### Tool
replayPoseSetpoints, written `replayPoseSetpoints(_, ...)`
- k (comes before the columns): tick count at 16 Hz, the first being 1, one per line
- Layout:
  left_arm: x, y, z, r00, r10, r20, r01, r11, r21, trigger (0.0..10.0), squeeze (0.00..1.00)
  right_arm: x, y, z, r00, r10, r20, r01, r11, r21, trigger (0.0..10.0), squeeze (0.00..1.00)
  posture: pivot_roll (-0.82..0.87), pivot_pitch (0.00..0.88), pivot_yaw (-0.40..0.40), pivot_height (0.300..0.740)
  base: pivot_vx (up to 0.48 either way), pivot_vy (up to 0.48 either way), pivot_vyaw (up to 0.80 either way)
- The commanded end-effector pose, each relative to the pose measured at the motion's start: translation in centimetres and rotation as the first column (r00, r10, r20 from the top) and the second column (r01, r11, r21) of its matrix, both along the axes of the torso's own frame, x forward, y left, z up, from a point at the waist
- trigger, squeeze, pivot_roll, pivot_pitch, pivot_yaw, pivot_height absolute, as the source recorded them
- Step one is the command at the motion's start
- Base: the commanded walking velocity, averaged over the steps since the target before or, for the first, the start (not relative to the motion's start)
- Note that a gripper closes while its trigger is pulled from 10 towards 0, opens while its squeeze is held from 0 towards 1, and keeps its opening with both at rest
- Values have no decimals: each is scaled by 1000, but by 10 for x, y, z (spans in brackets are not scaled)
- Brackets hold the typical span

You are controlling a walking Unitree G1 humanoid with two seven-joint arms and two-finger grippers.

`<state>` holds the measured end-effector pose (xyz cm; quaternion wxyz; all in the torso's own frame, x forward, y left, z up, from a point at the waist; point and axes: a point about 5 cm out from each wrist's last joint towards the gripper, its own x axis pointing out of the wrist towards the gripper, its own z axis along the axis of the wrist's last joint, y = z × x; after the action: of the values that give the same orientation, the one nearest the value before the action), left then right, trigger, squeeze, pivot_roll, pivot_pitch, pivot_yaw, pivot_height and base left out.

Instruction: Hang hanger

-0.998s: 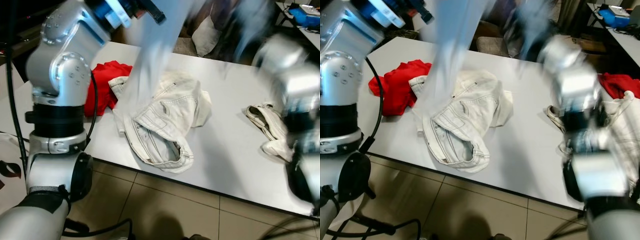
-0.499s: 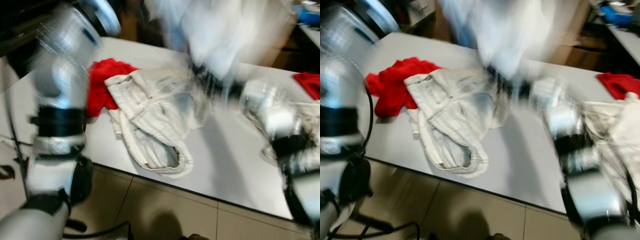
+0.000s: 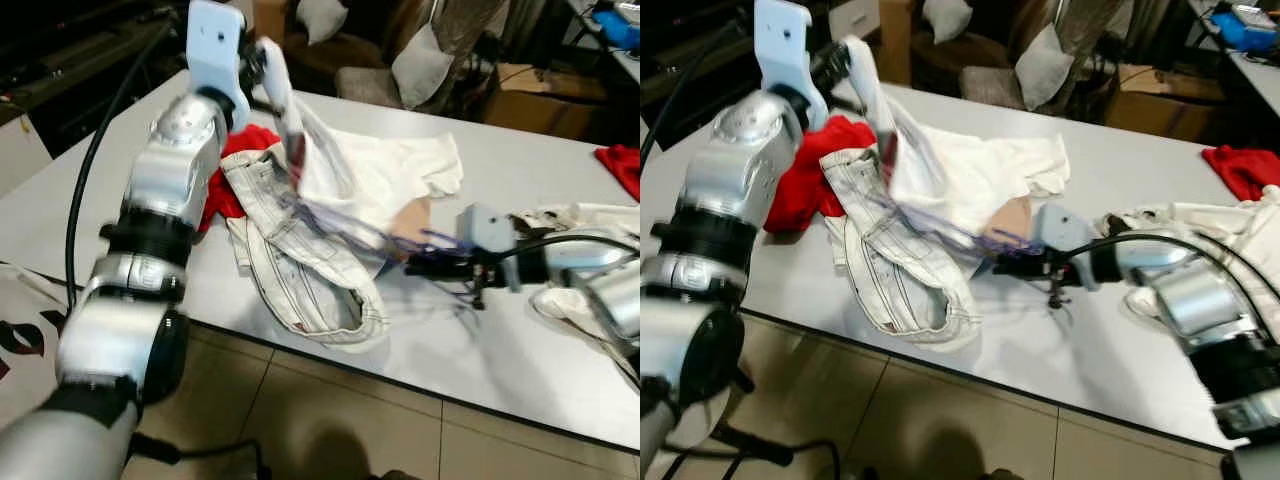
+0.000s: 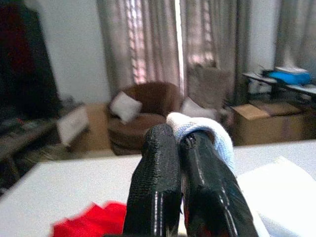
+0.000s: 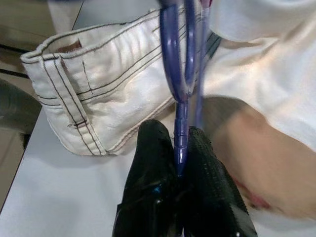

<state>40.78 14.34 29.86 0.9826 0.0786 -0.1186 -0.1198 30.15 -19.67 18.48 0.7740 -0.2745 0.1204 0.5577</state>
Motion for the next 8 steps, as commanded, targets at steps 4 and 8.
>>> replayPoseSetpoints(4,10,39,-26,983,173,-60,-158,967,199,10000,0,-20,-18,33,1000,0,28,-1,1000,17,10000,0,-50,0,24,740,0,0,0)
replayPoseSetpoints(8,2,62,-78,959,206,-194,-119,915,385,10000,0,-32,-34,58,998,-52,40,43,978,205,10000,0,-53,0,30,740,0,0,0)
